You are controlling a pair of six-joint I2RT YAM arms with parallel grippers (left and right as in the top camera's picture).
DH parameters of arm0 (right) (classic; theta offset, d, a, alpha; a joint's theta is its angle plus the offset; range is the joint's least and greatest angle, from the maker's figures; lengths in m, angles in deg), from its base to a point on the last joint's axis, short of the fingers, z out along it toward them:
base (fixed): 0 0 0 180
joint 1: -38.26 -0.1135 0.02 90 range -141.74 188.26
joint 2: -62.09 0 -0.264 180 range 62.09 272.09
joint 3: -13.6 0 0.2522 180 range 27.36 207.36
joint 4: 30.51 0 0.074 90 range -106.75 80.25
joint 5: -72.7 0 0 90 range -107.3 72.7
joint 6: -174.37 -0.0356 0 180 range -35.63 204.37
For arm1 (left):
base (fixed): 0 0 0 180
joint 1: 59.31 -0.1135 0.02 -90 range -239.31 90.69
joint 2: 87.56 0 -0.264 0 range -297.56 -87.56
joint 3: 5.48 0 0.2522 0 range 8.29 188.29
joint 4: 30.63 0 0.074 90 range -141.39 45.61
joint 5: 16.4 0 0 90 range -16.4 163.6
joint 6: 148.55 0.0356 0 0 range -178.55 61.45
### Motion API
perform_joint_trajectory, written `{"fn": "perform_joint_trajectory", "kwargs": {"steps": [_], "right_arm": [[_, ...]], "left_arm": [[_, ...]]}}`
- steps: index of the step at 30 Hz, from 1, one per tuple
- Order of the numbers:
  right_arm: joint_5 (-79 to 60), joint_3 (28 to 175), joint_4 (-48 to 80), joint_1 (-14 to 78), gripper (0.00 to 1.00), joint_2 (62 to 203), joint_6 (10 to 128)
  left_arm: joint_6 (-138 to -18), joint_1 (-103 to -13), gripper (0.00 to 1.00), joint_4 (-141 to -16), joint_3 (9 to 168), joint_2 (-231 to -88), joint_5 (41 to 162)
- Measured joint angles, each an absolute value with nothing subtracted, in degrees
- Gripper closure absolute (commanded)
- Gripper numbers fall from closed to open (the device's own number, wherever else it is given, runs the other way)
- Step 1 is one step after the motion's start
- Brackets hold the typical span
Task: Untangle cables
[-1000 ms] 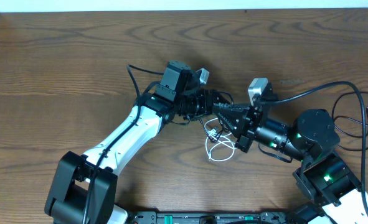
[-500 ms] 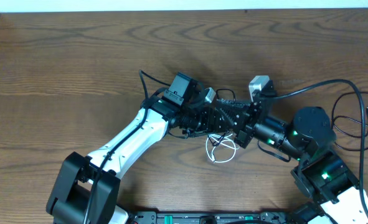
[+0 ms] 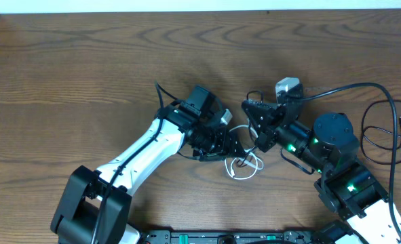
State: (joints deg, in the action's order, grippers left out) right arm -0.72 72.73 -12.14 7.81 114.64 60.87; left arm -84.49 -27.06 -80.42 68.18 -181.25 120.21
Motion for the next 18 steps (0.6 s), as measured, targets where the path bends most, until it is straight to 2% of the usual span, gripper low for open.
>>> {"fn": "perform_joint_trajectory", "kwargs": {"steps": [9, 18], "right_arm": [[-5.16, 72.73, -13.48, 7.81, 0.99, 114.64, 60.87], [-5.14, 72.73, -12.89, 7.81, 0.99, 114.64, 60.87]], "left_arm": [[-82.34, -23.10, 0.32, -81.10, 68.18, -181.25, 120.23], [-82.32, -22.45, 0.32, -72.47, 68.18, -181.25, 118.13]]}}
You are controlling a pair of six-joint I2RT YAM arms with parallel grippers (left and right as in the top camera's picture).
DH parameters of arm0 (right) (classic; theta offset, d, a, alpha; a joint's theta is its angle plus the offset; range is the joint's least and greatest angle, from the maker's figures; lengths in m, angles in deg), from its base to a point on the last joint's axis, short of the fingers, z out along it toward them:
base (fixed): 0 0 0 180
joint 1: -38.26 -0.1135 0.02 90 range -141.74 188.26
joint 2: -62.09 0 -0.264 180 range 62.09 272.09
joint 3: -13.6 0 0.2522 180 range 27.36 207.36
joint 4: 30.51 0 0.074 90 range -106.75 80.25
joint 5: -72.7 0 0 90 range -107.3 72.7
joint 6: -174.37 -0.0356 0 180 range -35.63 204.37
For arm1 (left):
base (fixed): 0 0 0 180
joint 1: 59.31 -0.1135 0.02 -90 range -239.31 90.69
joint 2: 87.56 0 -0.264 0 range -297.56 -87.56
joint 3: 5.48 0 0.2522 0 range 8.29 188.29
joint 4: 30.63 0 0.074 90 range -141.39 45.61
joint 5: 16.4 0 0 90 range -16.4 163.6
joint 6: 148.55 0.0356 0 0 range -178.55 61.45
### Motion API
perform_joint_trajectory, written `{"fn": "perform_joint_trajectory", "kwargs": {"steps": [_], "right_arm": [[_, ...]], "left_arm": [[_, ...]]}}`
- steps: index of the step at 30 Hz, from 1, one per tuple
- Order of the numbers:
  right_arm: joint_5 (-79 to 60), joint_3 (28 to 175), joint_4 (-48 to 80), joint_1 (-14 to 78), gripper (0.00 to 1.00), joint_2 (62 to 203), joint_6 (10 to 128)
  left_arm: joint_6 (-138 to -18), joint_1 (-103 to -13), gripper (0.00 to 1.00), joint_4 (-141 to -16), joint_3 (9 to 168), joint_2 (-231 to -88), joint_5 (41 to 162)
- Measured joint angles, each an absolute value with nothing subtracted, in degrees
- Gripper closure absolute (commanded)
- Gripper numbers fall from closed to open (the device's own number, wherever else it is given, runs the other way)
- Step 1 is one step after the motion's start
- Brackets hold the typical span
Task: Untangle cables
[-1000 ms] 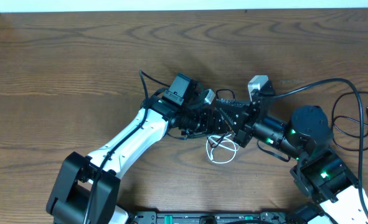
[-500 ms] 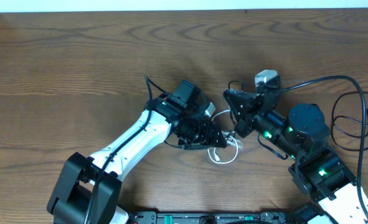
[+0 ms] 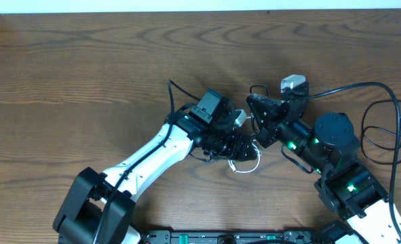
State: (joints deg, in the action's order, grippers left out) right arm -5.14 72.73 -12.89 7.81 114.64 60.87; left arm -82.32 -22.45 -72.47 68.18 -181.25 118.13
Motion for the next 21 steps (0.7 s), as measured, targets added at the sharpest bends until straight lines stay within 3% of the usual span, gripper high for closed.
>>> {"fn": "perform_joint_trajectory", "kwargs": {"steps": [19, 21], "right_arm": [[-5.10, 72.73, -12.95, 7.81, 0.99, 114.64, 60.87], [-4.79, 72.73, -12.95, 7.81, 0.99, 114.64, 60.87]], "left_arm": [[-82.76, -22.45, 0.33, -67.61, 68.18, -181.25, 98.44], [-82.80, -22.45, 0.37, -66.61, 68.18, -181.25, 98.05]]}}
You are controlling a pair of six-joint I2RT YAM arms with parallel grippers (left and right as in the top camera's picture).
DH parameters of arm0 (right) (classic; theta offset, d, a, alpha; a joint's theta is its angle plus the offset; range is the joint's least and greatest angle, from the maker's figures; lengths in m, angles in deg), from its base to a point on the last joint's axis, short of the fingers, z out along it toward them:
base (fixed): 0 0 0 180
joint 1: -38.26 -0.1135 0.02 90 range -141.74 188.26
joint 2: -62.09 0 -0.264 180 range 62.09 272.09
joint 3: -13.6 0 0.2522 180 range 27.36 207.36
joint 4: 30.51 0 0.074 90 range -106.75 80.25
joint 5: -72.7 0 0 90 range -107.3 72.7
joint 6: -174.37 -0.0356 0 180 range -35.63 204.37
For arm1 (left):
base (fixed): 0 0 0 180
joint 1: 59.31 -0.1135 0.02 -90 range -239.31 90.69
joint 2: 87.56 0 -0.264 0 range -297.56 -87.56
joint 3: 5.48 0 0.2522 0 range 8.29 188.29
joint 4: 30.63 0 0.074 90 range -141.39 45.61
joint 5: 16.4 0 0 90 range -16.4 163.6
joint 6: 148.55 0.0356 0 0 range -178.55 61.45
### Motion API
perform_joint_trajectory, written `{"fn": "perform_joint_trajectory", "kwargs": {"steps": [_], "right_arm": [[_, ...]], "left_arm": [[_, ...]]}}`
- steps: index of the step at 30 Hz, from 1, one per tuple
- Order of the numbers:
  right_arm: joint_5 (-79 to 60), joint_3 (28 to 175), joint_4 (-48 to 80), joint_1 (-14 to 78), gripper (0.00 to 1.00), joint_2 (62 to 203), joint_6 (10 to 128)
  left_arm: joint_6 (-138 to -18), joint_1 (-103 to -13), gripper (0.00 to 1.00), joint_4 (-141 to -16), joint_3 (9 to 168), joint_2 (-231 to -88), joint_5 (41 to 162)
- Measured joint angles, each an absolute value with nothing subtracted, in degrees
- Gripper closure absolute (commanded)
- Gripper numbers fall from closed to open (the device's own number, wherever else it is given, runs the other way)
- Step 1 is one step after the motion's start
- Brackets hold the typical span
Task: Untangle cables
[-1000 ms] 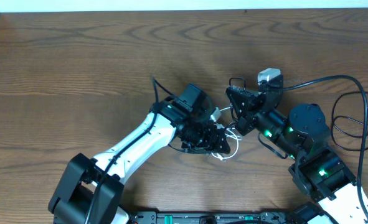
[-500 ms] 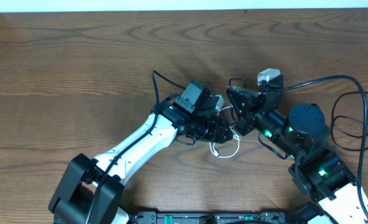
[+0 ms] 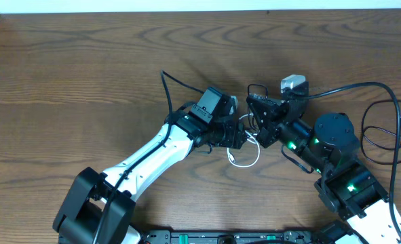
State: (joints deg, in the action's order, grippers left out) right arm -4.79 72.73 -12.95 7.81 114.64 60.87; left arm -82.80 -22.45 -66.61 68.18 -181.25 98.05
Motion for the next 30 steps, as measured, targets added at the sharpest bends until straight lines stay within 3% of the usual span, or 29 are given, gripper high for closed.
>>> {"fn": "perform_joint_trajectory", "kwargs": {"steps": [8, 21, 30], "right_arm": [[-3.76, 72.73, -12.98, 7.81, 0.99, 114.64, 60.87], [-3.63, 72.73, -12.95, 7.81, 0.99, 114.64, 60.87], [-3.61, 72.73, -9.19, 7.81, 0.99, 114.64, 60.87]], "left_arm": [[-83.15, -22.45, 0.53, -64.31, 68.18, -181.25, 97.24], [-83.28, -22.45, 0.92, -64.29, 68.18, -181.25, 97.22], [-83.15, -22.93, 0.92, -64.75, 68.18, -181.25, 97.22]]}}
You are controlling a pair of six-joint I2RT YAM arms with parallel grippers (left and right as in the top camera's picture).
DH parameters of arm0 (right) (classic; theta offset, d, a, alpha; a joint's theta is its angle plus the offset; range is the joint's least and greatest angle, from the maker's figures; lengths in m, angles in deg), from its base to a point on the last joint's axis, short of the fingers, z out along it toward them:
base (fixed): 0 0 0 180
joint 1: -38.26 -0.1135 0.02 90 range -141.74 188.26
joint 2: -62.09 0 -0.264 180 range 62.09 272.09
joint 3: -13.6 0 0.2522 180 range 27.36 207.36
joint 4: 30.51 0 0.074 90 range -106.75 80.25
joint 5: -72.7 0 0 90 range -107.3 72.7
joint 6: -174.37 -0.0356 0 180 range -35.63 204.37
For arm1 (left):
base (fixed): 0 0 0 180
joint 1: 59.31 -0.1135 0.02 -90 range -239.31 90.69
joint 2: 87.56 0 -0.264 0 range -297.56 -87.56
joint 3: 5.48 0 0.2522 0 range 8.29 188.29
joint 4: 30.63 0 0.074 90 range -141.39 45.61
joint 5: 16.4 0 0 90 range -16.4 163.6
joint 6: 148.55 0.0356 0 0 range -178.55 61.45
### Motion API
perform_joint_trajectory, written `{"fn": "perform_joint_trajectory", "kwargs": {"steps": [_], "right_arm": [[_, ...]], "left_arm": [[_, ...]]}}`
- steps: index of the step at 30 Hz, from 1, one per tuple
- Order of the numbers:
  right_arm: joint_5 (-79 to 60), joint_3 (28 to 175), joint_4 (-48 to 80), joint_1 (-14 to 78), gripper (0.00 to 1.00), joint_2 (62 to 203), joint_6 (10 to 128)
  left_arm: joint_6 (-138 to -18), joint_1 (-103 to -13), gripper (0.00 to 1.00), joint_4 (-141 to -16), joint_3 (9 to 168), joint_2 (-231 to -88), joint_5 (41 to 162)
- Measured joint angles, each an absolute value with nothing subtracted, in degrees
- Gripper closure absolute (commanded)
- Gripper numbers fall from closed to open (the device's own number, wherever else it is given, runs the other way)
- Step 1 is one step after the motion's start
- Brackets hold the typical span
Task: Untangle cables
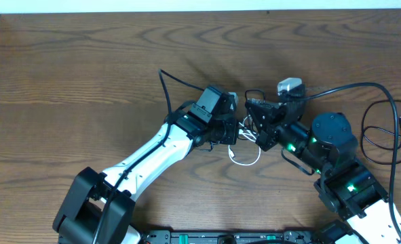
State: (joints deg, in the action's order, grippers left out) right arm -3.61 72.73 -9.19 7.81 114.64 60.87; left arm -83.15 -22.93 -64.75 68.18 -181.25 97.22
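A small tangle of thin white cable [246,160] lies as a loop on the wooden table [85,81] just below where the two grippers meet. My left gripper [235,131] reaches in from the left, its fingers closed at the top of the tangle. Facing it from the right, almost touching, is my right gripper [254,131], which also pinches the cable's upper strands. Both black gripper bodies hide the exact grip points, and any dark strand in the tangle cannot be made out.
A long black cable [368,133] loops on the table at the right edge, beside the right arm's base [353,186]. A black wire [165,85] sticks up behind the left wrist. The table's far edge runs along the top.
My left gripper has shifted slightly up and left. The right gripper edged a little toward it. The white loop under them looks a bit smaller and tighter.
The left gripper first sat low, left of a wider white tangle, while the right gripper stayed above it. Then the left gripper was over the tangle, then higher beside the right gripper. The loop has shrunk and risen toward both grippers.
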Motion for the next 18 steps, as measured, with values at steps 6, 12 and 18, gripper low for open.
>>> {"fn": "perform_joint_trajectory", "kwargs": {"steps": [6, 12, 18], "right_arm": [[-3.15, 72.73, -7.14, 7.81, 0.99, 114.64, 60.87], [-2.17, 72.73, -7.10, 7.81, 0.99, 114.64, 60.87], [1.79, 72.73, -7.12, 7.81, 0.99, 114.75, 60.91]], "left_arm": [[-82.50, -23.41, 0.67, -64.73, 68.18, -181.25, 99.29], [-82.21, -23.41, 0.61, -64.73, 68.18, -181.25, 105.06], [-81.82, -23.41, 0.59, -64.55, 68.18, -181.25, 109.89]]}}
